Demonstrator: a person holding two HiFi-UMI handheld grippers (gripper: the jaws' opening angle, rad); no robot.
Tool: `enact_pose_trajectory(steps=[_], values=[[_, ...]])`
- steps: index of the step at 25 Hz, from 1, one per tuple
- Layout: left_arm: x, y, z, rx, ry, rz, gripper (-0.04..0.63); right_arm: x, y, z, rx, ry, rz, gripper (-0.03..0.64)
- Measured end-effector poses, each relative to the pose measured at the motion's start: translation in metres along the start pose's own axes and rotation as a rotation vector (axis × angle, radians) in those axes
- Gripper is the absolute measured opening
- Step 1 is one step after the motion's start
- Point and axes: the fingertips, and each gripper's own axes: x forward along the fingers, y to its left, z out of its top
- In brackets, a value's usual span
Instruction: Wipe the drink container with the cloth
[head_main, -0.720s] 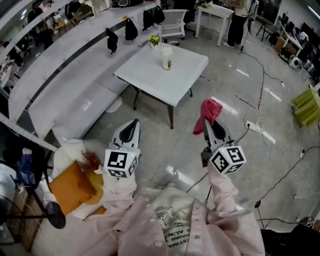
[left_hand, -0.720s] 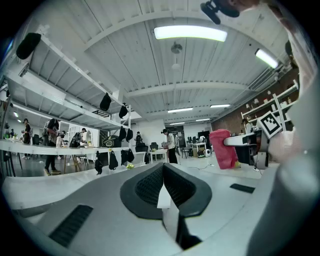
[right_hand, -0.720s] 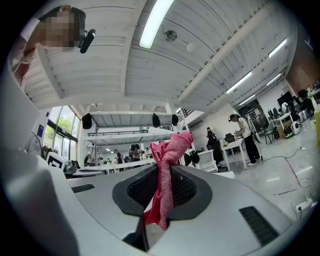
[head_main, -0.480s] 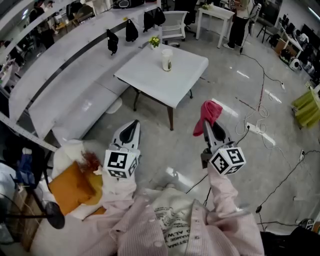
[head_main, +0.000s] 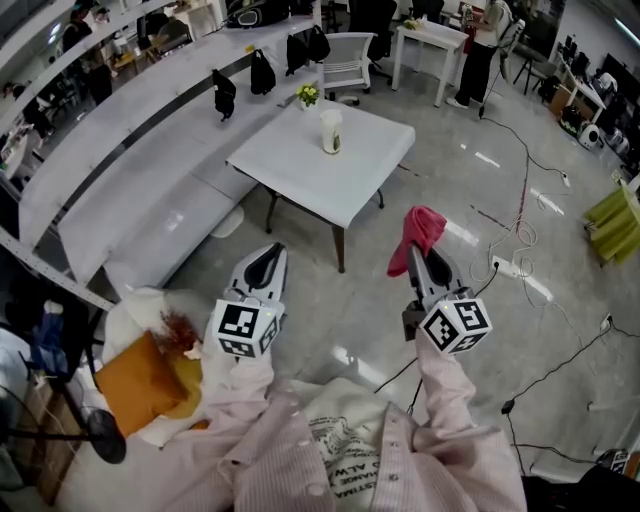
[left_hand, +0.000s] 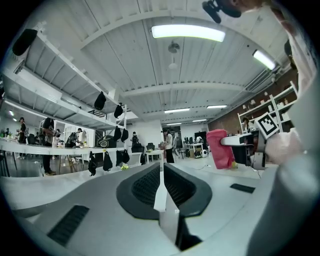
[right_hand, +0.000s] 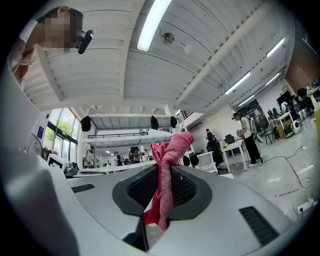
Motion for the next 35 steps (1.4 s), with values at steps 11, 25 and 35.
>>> enact_pose_trajectory(steps=[11,25,35], values=[[0.018,-0.007,-0.012,-0.040,0.024,-0.011,0.055,0.008,-0.017,-0.005,0.013,0.008,0.013,0.044],[0.066,0.010,-0.036,-0.110,0.050,-0.074,0.315,0.049,-0.050,-0.026,0.051,0.042,-0.007,0.044],[0.154,0.074,-0.058,-0.146,0.081,-0.060,0.336,0.146,-0.089,-0.050,0.073,0.090,-0.012,0.044]])
